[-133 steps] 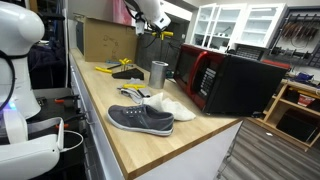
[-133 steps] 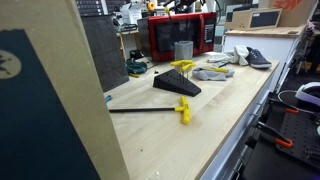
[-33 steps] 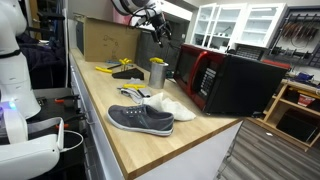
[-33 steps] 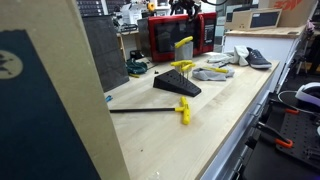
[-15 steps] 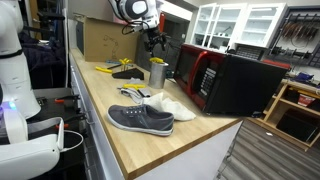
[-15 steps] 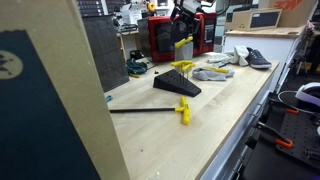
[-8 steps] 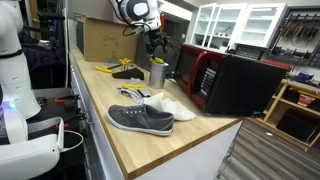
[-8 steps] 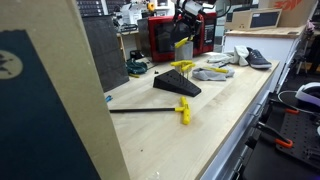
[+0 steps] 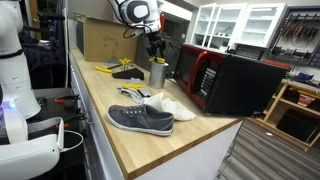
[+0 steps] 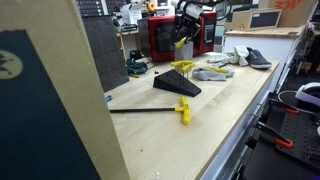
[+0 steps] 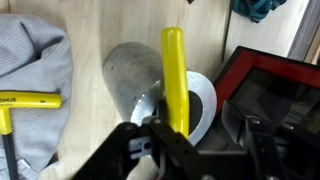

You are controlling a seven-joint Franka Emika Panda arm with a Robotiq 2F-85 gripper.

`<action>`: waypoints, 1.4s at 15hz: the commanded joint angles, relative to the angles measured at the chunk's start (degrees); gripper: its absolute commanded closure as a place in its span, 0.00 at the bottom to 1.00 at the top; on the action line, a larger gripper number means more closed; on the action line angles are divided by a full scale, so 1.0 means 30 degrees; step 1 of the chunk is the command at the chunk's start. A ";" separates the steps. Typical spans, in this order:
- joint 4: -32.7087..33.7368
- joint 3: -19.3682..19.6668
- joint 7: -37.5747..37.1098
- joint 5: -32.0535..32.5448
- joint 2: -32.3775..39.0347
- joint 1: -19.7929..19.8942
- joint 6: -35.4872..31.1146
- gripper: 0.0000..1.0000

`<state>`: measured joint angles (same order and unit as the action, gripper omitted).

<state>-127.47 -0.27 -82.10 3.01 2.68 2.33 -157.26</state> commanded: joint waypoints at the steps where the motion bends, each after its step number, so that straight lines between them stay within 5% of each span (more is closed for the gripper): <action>1: 0.0140 0.0219 0.0881 -0.0822 0.0048 -0.0278 -0.0203 0.73; 5: 0.0315 0.0158 0.1892 -0.1842 -0.0025 -0.0285 -0.0092 0.99; 10: 0.0667 0.0107 0.4180 -0.3182 -0.0470 -0.0326 0.0528 0.94; 21: 0.3039 -0.0040 0.3818 -0.0225 -0.2484 -0.0240 0.2595 0.94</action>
<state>-122.04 -0.15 -70.15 0.29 -2.81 1.51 -150.56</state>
